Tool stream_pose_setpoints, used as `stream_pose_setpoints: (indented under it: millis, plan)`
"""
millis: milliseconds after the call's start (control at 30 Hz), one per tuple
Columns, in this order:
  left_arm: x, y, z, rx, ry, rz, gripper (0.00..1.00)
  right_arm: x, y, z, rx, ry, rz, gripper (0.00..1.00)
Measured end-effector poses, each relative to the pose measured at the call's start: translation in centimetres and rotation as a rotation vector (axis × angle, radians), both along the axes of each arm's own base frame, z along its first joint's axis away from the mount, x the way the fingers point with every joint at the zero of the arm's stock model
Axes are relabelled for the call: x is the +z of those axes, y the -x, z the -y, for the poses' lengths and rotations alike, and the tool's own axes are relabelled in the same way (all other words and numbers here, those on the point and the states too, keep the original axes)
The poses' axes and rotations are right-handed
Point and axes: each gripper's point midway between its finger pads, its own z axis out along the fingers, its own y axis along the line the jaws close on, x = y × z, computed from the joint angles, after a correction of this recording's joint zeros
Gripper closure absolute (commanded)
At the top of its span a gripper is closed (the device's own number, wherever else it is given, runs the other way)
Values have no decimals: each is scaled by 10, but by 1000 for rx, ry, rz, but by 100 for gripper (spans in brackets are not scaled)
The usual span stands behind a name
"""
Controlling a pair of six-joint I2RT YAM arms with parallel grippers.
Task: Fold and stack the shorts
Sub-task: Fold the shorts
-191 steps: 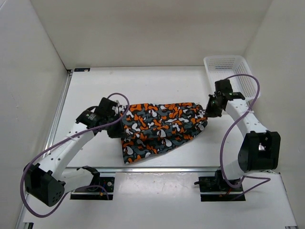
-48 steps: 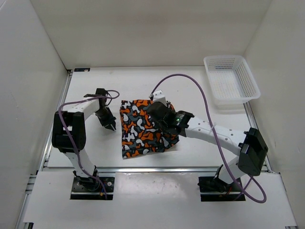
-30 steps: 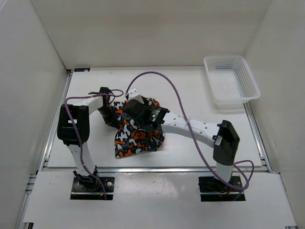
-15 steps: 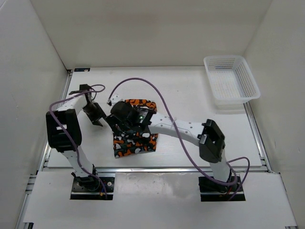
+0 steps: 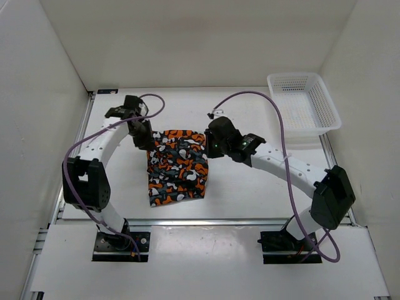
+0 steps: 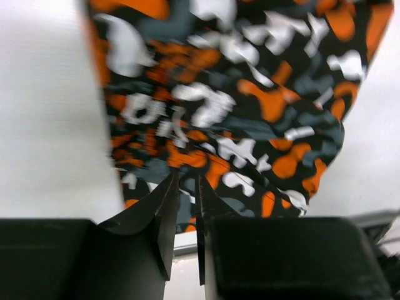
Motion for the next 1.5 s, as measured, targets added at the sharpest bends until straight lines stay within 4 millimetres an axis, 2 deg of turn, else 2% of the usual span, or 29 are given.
stream_pose_setpoints:
  millis: [100, 233, 367, 500, 533, 600, 633, 667, 733, 767, 833, 933, 967, 1000, 1067, 1133, 1200, 1267, 1333, 1367, 1433, 1467, 1500]
  plan:
    - [-8, 7, 28, -89, 22, -35, 75, -20, -1, 0, 2, 5, -79, 89]
    - [-23, -7, 44, -122, 33, -72, 84, -48, -12, -27, 36, 19, -162, 92]
    - [-59, -29, 34, -85, 1, -139, 86, -90, -32, -53, 38, 59, -227, 92]
    - [-99, -40, 15, -37, -40, -229, 86, -134, -44, -55, 11, 129, -295, 92]
    - [-104, -42, 13, -31, -46, -241, 82, -139, -44, -52, 6, 145, -305, 86]
    - [-105, -46, 11, -28, -59, -246, 78, -141, -43, -46, -5, 169, -309, 77]
    - [-102, -49, 11, -29, -66, -238, 77, -137, -44, -44, -9, 172, -301, 54]
    - [-97, -52, 12, -31, -70, -227, 75, -130, -44, -43, -15, 169, -290, 45]
    - [-86, -61, 13, -34, -75, -189, 72, -110, -41, -39, -7, 167, -247, 35]
    - [-79, -65, 14, -34, -76, -168, 66, -96, -38, -37, -2, 158, -219, 34]
    - [-64, -66, 14, -34, -76, -134, 61, -67, -28, -36, 14, 131, -170, 37]
    - [-35, -62, 14, -27, -65, -76, 61, -30, -4, -43, 66, 79, -107, 64]
    - [-25, -57, 13, -24, -60, -56, 63, -25, 4, -47, 83, 68, -101, 74]
    - [-18, -52, 13, -18, -54, -37, 65, -24, 13, -52, 105, 58, -101, 77]
    - [-10, -36, 10, -7, -47, -21, 73, -36, 30, -59, 142, 67, -124, 84]
    - [-15, -21, 8, -5, -46, -35, 75, -63, 45, -62, 166, 102, -173, 84]
    - [-32, -9, 6, -1, -53, -87, 78, -96, 54, -60, 171, 152, -227, 88]
    - [-55, 0, 5, 0, -64, -153, 78, -126, 58, -52, 161, 207, -278, 88]
    - [-71, 8, 3, 1, -74, -205, 75, -144, 60, -45, 145, 239, -311, 88]
    - [-72, 11, 3, 2, -76, -216, 73, -148, 60, -43, 137, 244, -320, 88]
    - [-67, 11, 2, 5, -80, -210, 69, -143, 58, -40, 125, 241, -316, 75]
    - [-61, 10, 1, 7, -83, -199, 68, -138, 57, -39, 119, 235, -309, 65]
    - [-52, 7, 0, 9, -86, -178, 68, -129, 57, -37, 116, 228, -296, 41]
